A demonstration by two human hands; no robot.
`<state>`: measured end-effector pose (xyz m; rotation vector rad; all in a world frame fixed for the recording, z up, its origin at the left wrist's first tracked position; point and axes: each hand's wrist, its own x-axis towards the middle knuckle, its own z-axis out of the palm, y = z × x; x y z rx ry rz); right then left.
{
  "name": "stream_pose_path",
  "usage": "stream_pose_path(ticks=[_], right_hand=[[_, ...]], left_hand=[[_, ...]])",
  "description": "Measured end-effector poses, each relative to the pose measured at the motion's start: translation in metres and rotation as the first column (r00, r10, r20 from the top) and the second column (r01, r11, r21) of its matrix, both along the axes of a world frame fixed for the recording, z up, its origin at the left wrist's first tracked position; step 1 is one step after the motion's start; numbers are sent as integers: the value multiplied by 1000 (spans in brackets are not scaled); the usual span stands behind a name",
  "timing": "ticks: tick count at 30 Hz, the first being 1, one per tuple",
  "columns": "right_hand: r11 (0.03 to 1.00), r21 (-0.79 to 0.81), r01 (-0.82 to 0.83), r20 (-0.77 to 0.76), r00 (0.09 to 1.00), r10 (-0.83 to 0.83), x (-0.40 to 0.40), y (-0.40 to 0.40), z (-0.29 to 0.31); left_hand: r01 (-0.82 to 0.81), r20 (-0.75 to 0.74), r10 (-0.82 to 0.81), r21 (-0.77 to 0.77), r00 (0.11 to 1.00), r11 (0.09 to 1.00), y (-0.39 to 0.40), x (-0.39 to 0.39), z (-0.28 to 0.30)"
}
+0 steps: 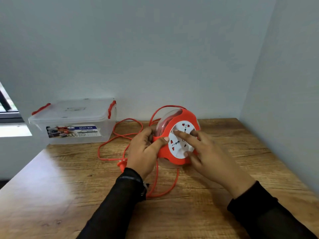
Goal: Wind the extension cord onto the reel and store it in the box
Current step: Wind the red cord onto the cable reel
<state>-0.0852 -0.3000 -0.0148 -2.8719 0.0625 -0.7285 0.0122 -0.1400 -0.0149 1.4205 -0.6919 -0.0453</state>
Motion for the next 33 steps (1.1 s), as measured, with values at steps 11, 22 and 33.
stream_pose_path(ticks=[11, 22, 33], right_hand=[[1000, -18, -10, -7, 1000, 10, 2, -7, -4], [978, -120, 170, 152, 977, -152, -4, 4, 5], [836, 518, 181, 126, 950, -284, 0, 9, 8]], left_hand=[[12, 159, -29, 101, 987, 995, 3, 0, 0], [-106, 293, 45, 197, 955, 975, -2, 0, -3], [-98, 230, 67, 126, 971, 987, -16, -9, -14]])
